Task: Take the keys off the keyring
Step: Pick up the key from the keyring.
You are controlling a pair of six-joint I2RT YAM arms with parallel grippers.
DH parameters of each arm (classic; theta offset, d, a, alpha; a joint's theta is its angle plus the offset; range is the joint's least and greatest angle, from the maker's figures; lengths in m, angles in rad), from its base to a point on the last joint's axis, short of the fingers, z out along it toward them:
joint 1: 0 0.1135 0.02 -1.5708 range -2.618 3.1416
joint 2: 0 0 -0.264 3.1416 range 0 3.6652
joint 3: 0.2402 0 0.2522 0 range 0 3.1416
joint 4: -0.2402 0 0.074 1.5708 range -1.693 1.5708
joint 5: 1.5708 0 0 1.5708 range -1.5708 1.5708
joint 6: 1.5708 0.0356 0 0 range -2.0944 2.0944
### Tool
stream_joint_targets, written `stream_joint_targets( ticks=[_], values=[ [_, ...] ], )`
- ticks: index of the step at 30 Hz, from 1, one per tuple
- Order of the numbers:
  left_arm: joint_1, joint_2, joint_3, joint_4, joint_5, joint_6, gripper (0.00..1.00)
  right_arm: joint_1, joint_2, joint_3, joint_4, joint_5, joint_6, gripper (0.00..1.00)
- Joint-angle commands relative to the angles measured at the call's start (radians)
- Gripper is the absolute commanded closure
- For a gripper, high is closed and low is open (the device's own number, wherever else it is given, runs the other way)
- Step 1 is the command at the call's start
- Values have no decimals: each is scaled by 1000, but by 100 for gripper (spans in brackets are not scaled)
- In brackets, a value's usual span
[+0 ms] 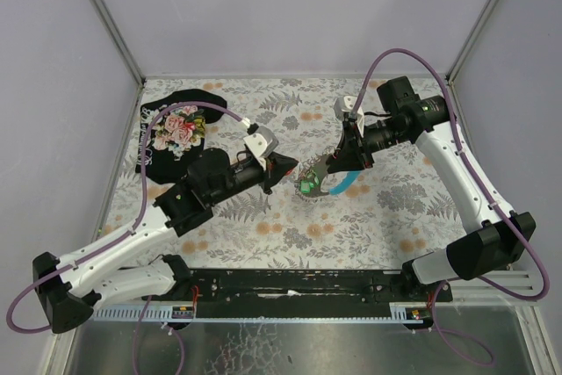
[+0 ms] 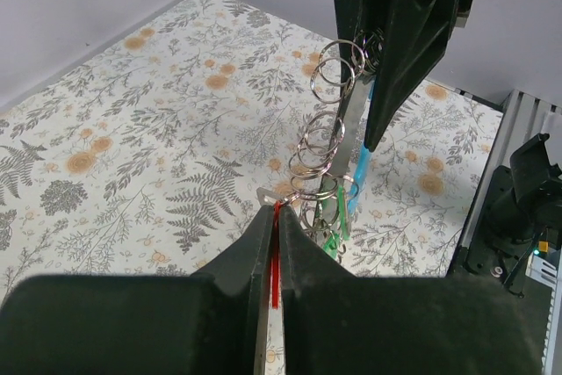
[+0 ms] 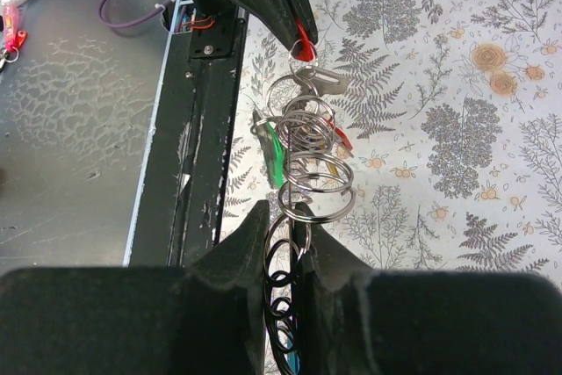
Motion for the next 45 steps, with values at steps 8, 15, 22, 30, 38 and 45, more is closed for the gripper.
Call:
stream_joint_targets(
  ticks=[8, 15, 22, 30, 38, 45],
  values=[
    [8, -5, -42, 72, -20, 49, 100, 2, 12, 28, -48, -62, -31, 100],
    [8, -13, -57, 92, -26, 64, 100, 4, 15, 26, -48, -59, -34, 100],
    [7, -45, -78, 127, 3, 57, 100, 3, 14, 26, -48, -60, -35, 100],
    [8, -82, -93, 170, 19, 43, 100, 4, 14, 36, -63, -74, -48, 100],
    [9, -76, -77, 170, 33, 47, 100, 4, 10, 36, -72, -81, -57, 100],
    [7, -75, -69, 133, 34, 68, 100, 4, 11, 53, -97, -100, -86, 100]
  ],
)
